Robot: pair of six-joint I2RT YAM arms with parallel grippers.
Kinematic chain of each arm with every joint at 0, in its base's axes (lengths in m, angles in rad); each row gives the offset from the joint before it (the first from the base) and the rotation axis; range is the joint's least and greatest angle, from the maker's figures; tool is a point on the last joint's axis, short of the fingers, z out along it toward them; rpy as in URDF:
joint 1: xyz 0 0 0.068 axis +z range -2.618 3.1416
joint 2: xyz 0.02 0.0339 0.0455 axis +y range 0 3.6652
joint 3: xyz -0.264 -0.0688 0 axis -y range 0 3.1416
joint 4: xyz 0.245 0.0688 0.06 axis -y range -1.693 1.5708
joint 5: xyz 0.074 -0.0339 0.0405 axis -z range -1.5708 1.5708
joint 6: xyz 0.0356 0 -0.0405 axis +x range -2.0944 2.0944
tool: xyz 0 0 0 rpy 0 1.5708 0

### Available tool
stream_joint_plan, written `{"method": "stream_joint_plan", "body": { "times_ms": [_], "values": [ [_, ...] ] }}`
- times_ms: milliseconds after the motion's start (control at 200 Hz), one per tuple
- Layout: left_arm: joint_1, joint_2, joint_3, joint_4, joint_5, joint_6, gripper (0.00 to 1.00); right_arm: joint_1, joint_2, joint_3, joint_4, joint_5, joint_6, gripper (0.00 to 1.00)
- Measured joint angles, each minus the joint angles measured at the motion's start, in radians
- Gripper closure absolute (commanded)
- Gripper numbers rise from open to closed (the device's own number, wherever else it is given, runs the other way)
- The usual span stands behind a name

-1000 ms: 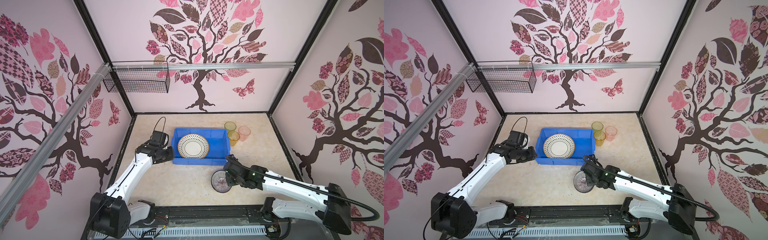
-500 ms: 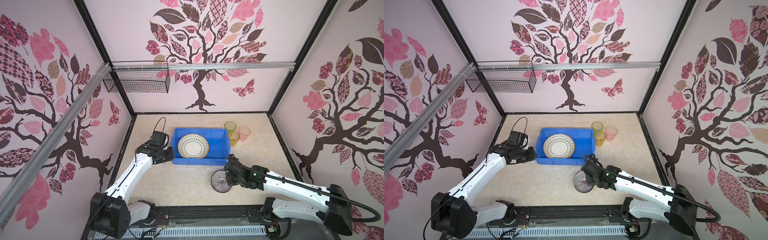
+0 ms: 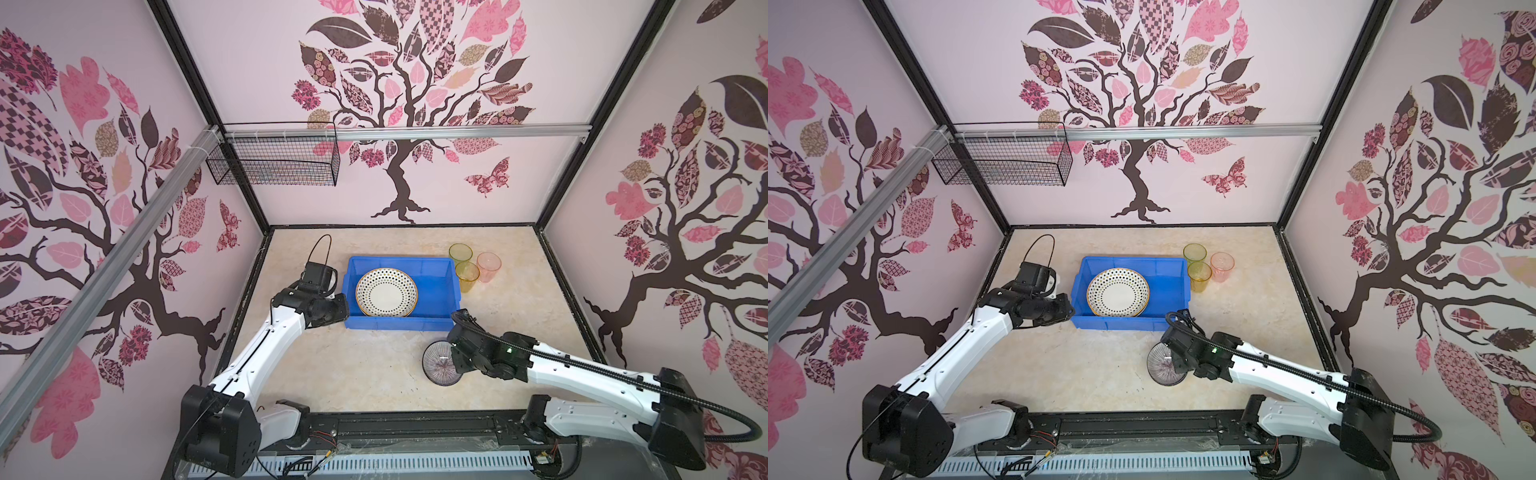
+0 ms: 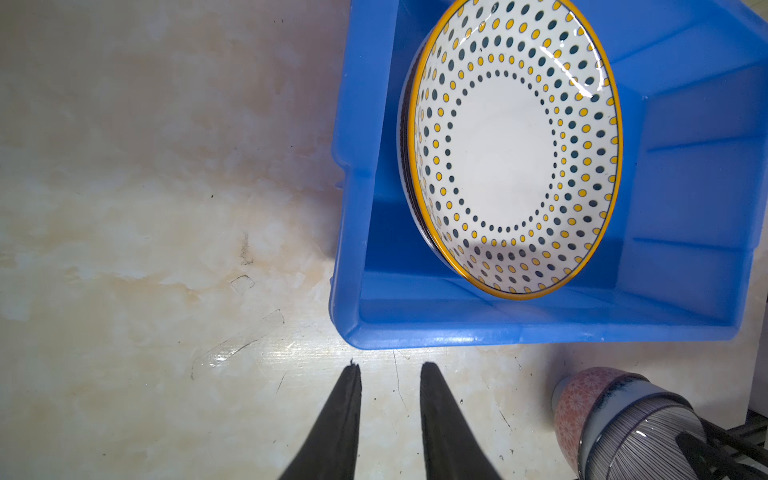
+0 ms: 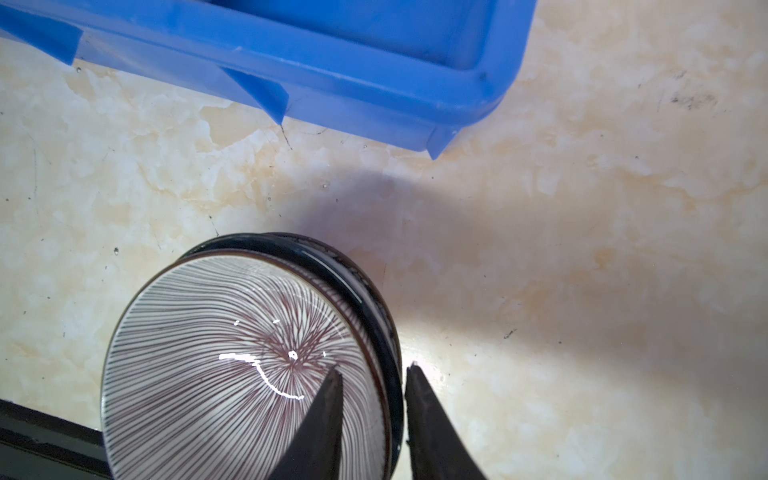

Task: Place the mixed dishes into the plastic bin
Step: 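Pinch the purple-striped glass bowl rim with the right gripper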

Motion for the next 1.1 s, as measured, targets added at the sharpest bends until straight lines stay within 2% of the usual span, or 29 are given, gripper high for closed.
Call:
{"method": "stream_joint_plan", "body": {
  "times_ms": [800,1101],
  "values": [
    [0.0,0.002,-0.013,0.001,0.007,-0.001,0.71,0.012,-0.027,0.006,-0.01,0.013,0.002,0.79],
    [0.0,0.002,-0.013,0.001,0.008,0.0,0.71,0.012,-0.024,0.006,-0.009,0.01,0.005,0.79]
  ]
}}
